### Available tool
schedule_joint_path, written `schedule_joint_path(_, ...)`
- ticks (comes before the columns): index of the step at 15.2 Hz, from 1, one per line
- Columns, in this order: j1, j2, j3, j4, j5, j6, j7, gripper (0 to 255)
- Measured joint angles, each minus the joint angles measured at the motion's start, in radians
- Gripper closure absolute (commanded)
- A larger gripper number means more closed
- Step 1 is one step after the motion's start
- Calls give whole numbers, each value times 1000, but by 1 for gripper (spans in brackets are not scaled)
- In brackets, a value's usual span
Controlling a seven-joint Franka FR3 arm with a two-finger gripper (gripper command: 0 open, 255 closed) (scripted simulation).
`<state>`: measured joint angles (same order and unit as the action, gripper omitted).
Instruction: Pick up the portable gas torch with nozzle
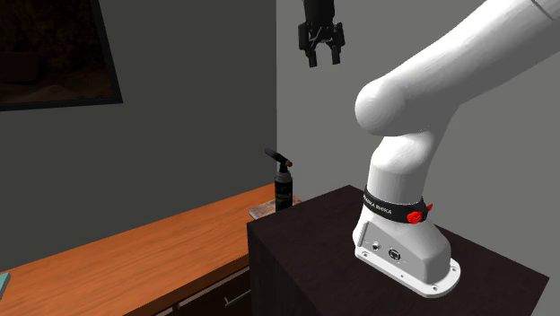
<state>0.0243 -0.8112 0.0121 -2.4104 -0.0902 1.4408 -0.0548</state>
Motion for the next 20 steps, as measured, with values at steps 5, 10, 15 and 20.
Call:
schedule_joint_path(5, -1, 57, -5, -48, 6, 103, 11, 0)
schedule_joint_path(10, 1, 175, -8, -122, 19, 295, 31, 0)
schedule_joint_path(15, 6, 325, -7, -147, 35, 471, 51, 0)
schedule_joint_path(20, 9, 517, -7, -135, 49, 652, 63, 0)
